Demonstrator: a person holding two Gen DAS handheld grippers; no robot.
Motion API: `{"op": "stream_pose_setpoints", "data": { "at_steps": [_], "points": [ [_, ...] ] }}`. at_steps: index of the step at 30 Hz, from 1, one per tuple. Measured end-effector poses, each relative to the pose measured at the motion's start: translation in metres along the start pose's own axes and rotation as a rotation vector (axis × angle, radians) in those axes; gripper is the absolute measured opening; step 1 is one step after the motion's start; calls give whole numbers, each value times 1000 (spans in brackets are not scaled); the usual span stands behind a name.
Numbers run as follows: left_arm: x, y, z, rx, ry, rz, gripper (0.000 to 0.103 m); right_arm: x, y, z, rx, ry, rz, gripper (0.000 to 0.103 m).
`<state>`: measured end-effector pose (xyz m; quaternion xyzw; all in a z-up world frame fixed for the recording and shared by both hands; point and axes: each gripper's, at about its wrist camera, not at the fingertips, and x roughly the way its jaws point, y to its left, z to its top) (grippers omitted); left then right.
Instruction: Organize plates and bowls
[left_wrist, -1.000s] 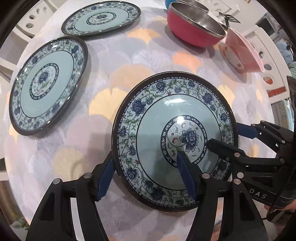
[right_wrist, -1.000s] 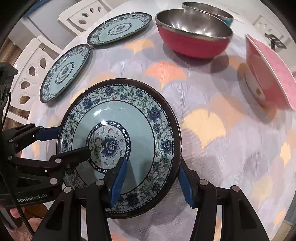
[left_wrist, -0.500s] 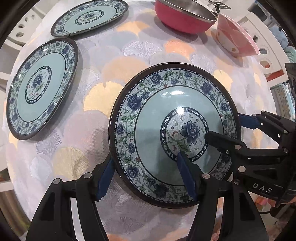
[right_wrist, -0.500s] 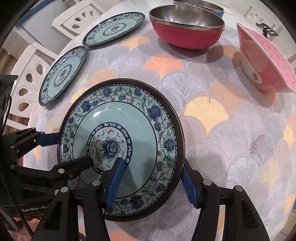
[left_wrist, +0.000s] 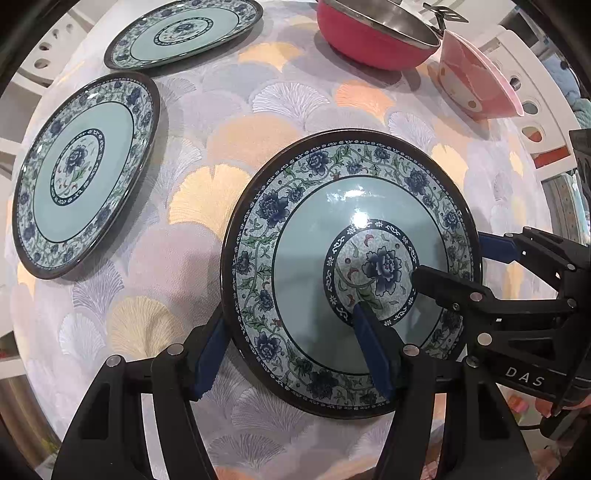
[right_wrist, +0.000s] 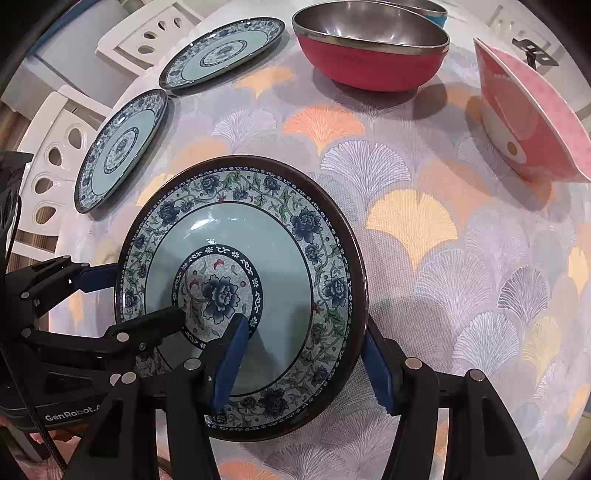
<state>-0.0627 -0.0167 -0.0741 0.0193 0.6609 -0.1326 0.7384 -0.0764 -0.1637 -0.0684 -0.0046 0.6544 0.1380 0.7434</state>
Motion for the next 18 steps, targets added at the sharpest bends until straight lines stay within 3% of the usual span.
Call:
{"op": "stream_pose_setpoints", "data": {
  "at_steps": [7, 18],
  "points": [
    [1, 1, -4, 0, 5, 12, 63, 2, 1, 2, -3, 17, -13, 59],
    [-20, 14, -16, -36, 14, -5, 63, 4, 21, 4, -54, 136, -71, 59]
  ]
}}
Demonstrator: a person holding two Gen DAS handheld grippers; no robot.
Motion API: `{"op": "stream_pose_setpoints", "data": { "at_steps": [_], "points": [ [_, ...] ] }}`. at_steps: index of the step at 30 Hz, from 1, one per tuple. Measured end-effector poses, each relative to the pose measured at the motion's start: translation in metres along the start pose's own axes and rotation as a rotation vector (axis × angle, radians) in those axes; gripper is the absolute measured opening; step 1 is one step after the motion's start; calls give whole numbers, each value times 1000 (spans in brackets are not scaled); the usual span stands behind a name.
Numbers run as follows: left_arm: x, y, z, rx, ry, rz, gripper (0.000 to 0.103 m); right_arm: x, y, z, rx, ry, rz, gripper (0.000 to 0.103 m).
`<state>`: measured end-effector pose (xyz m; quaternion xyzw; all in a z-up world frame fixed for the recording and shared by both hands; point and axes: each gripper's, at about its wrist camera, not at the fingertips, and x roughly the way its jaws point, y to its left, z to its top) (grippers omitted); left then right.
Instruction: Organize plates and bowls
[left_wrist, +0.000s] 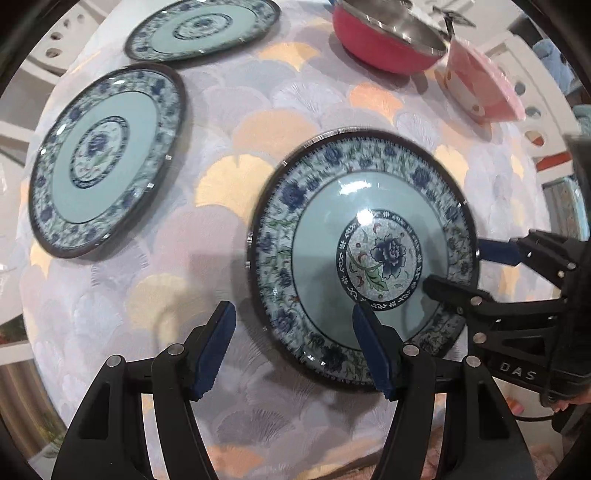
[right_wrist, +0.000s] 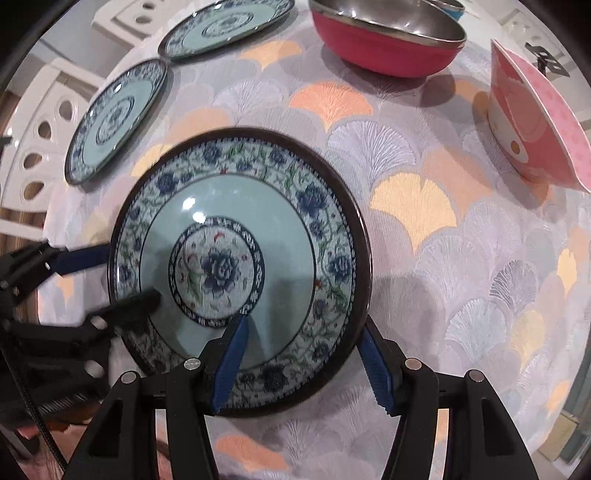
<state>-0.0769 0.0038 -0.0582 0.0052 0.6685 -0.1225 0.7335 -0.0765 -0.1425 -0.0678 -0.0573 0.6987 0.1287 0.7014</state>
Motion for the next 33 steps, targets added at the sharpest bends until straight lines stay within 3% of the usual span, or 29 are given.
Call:
{"op": "stream_pose_setpoints", "data": {
  "at_steps": [8, 14, 22, 27, 33],
  "points": [
    [-45, 34, -14, -59, -49, 18, 63, -29, 12, 9, -24, -14, -64, 59],
    [-74, 85, -15, -165, -75, 47, 63, -68, 28, 28, -44, -74, -65, 59],
    [-112, 160, -7, -311, -152, 97, 64, -121, 68, 78, -144, -207, 22, 59],
    [-109, 194, 4, -397, -171, 92, 64, -106, 104, 112, -202, -241, 65, 59],
    [-90, 208, 20, -420, -168, 56, 64, -59, 119, 139, -106, -220, 208, 59]
  ]
}}
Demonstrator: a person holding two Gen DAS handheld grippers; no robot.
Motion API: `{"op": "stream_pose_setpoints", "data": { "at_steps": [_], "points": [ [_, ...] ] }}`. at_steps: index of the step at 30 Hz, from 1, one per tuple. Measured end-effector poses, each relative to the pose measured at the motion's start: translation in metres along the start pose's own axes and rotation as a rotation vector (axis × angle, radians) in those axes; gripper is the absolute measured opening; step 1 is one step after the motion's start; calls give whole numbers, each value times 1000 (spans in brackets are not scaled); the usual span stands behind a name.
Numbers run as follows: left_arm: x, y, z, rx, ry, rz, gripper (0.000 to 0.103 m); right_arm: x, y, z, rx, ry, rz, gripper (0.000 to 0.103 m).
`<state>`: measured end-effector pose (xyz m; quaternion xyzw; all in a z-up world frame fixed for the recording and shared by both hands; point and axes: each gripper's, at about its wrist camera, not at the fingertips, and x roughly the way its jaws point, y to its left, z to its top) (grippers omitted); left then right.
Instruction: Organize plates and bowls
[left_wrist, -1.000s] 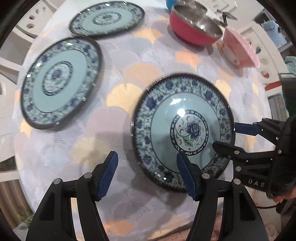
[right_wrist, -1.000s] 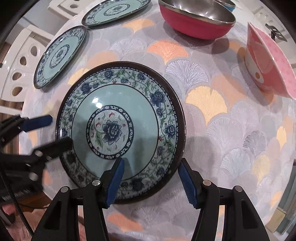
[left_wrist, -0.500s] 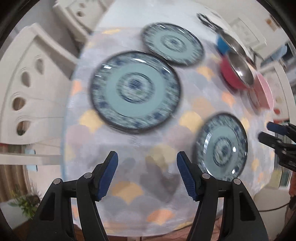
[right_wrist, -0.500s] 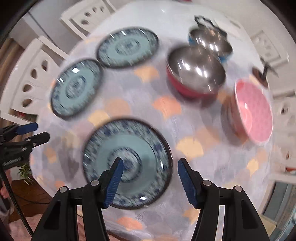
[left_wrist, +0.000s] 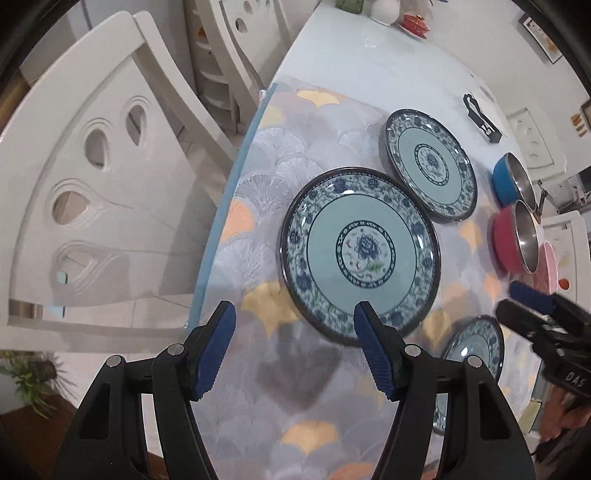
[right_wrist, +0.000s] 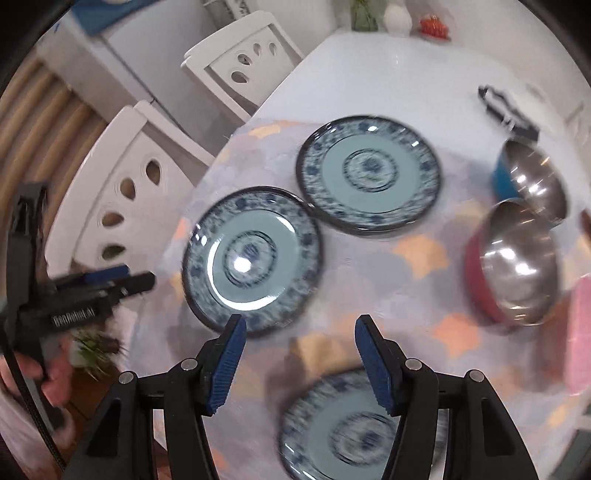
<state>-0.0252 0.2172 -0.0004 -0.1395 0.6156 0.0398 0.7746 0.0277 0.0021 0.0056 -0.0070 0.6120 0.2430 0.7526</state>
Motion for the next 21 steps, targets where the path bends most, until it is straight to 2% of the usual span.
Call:
{"op": "stream_pose_setpoints", "data": {
  "at_steps": [5, 8, 21],
  "points": [
    [20, -1, 12, 14, 29, -10, 64, 35, 3, 7, 31, 30, 13, 59],
    [33, -3, 16, 24, 56, -3, 64, 51, 1, 11, 40, 58, -7, 59],
    [70, -7, 27, 42, 126, 13, 64, 93, -9, 22, 34, 99, -66, 59]
  ]
}}
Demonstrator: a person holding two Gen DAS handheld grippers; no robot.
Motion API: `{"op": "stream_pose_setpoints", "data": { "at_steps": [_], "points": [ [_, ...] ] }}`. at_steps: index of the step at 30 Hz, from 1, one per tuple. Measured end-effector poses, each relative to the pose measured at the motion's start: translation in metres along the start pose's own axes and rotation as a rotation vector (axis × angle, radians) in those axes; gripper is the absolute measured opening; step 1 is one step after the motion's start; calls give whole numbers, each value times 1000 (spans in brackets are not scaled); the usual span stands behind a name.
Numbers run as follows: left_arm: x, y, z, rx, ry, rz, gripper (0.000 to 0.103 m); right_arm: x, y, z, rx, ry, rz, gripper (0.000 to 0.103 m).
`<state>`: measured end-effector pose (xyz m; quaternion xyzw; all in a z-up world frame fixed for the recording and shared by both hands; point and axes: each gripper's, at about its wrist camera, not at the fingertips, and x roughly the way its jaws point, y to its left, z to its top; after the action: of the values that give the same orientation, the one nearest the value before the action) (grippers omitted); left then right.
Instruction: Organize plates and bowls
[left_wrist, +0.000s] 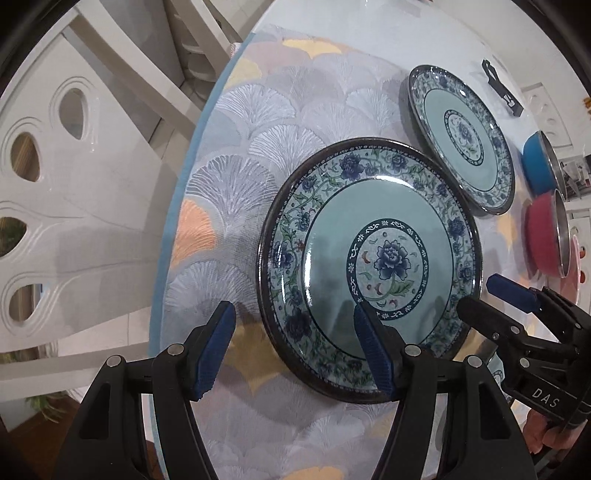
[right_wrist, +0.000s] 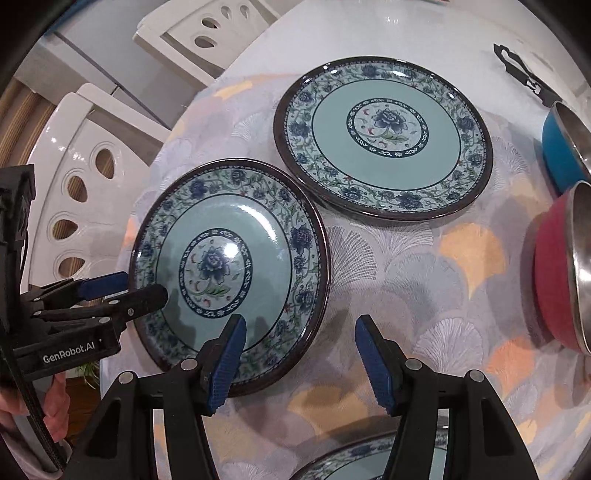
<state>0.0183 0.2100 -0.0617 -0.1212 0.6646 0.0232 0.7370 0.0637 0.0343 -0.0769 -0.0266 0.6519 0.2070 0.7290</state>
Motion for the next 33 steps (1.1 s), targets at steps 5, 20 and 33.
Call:
{"op": "stream_pose_setpoints", "data": {
  "at_steps": [5, 20, 33],
  "points": [
    [6, 0, 4, 11, 1, 2, 64, 13, -1, 3, 5, 12, 1, 59],
    [13, -4, 11, 59, -18, 18, 66, 21, 2, 9, -49, -3, -4, 61],
    [9, -20, 12, 108, -32, -5, 65, 23, 8, 9, -64, -5, 56, 60]
  ]
}}
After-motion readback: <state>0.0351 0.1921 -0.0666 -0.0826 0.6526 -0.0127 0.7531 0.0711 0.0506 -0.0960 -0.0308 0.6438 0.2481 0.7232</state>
